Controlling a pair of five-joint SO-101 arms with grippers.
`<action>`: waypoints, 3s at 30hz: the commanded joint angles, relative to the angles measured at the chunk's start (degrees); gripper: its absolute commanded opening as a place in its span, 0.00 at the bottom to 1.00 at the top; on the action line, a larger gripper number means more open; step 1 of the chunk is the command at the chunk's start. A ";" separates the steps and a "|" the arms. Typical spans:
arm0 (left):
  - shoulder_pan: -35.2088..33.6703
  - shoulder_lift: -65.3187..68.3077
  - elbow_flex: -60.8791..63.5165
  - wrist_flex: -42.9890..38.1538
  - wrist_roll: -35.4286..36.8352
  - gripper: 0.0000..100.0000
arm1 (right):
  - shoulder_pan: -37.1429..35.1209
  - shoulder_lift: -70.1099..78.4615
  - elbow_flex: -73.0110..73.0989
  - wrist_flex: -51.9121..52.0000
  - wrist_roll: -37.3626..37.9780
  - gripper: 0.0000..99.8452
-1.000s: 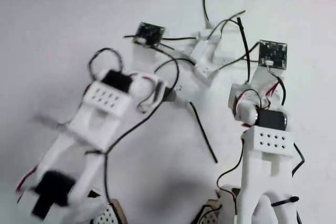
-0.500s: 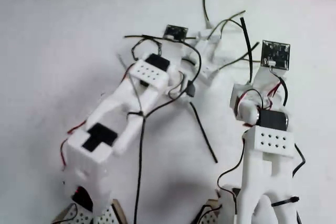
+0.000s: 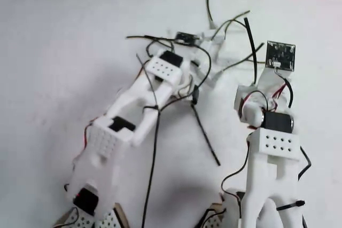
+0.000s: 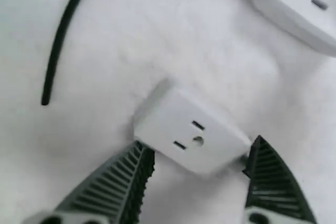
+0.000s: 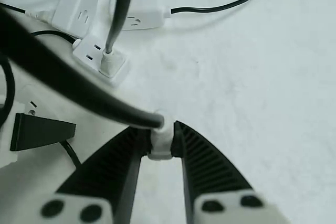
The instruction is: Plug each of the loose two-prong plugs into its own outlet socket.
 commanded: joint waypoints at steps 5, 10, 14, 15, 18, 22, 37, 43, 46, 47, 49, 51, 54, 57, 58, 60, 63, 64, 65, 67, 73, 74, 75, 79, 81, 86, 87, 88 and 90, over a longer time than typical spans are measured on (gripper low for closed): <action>-0.04 1.71 -11.60 14.24 -16.00 0.17 | 0.13 -1.45 -2.99 -0.75 0.09 0.02; -0.04 -0.48 -11.87 20.22 -29.27 0.17 | 0.13 -1.45 -2.99 -0.75 0.09 0.02; -0.84 -4.35 -11.52 23.03 -35.34 0.17 | 0.13 -1.45 -2.99 -0.75 0.09 0.02; -1.36 -5.58 -11.52 23.03 -35.78 0.17 | 0.13 -1.45 -2.99 -0.75 0.09 0.02; -3.03 -9.01 -11.52 23.74 -35.69 0.24 | 0.13 -1.36 -2.90 -0.75 0.09 0.02; -4.09 -11.21 -11.52 23.30 -35.34 0.29 | 0.13 -1.36 -2.90 -0.75 0.09 0.02; 0.66 -4.00 -5.45 2.99 -21.89 0.29 | 0.13 -1.36 -2.90 -0.75 0.18 0.02; -1.63 1.36 -6.95 4.48 -22.33 0.29 | 0.13 -1.36 -2.90 -0.66 0.18 0.02; -5.41 1.98 -9.93 8.88 -22.51 0.29 | 0.13 -1.36 -2.90 -0.66 0.18 0.02; -6.90 1.98 -10.81 10.02 -22.51 0.29 | 0.13 -1.36 -2.90 -0.66 0.18 0.02; -9.89 1.54 -12.31 11.96 -22.86 0.29 | 0.13 -1.36 -2.90 -0.66 0.18 0.02; -12.44 1.36 -14.24 13.63 -25.23 0.29 | 0.13 -1.36 -2.90 -0.66 0.18 0.02; -15.60 1.36 -18.20 16.53 -26.64 0.29 | 0.13 -1.36 -2.90 -0.66 0.18 0.02; -18.51 1.36 -23.21 19.34 -26.90 0.29 | 0.13 -1.36 -2.90 -0.66 0.18 0.02; -19.47 1.45 -24.97 20.13 -26.90 0.29 | 0.13 -1.36 -2.90 -0.66 0.18 0.02; -20.88 1.89 -28.48 21.71 -26.99 0.29 | 0.13 -1.36 -2.90 -0.66 0.18 0.02; -20.79 1.89 -32.09 24.26 -26.99 0.30 | 0.13 -1.36 -2.90 -0.66 0.18 0.02; -20.26 1.80 -32.88 24.97 -26.99 0.30 | 0.13 -1.36 -2.90 -0.66 0.18 0.02; -19.30 1.71 -33.14 25.14 -26.99 0.29 | 0.13 -1.36 -2.90 -0.66 0.18 0.02; -17.27 1.89 -32.97 25.23 -26.99 0.29 | 0.13 -1.36 -2.90 -0.66 0.18 0.02; -13.32 6.02 -28.40 22.24 -26.55 0.29 | 0.13 -1.36 -2.81 -0.57 0.18 0.02; -13.41 7.43 -27.96 21.45 -26.55 0.29 | 0.13 -1.54 -2.46 -0.66 0.18 0.02; -13.67 9.01 -27.96 20.92 -26.46 0.29 | 0.13 -1.80 -2.20 -0.66 0.18 0.02; -13.76 14.20 -29.19 21.01 -27.08 0.24 | 0.04 -1.80 -2.11 -0.75 0.18 0.02; -13.32 15.69 -31.38 21.36 -29.80 0.16 | 0.04 -1.80 -2.11 -0.75 0.18 0.02; -11.03 15.96 -35.43 23.91 -40.26 0.02 | 0.04 -1.80 -2.11 -0.84 0.18 0.02; -10.68 15.96 -36.57 25.05 -42.73 0.02 | 0.04 -1.80 -2.11 -0.84 0.18 0.02; -10.51 15.87 -37.45 25.67 -44.92 0.02 | 0.04 -1.80 -2.11 -0.84 0.18 0.02; -10.33 15.87 -38.51 25.85 -48.70 0.02 | 0.04 -1.80 -2.11 -0.92 0.18 0.02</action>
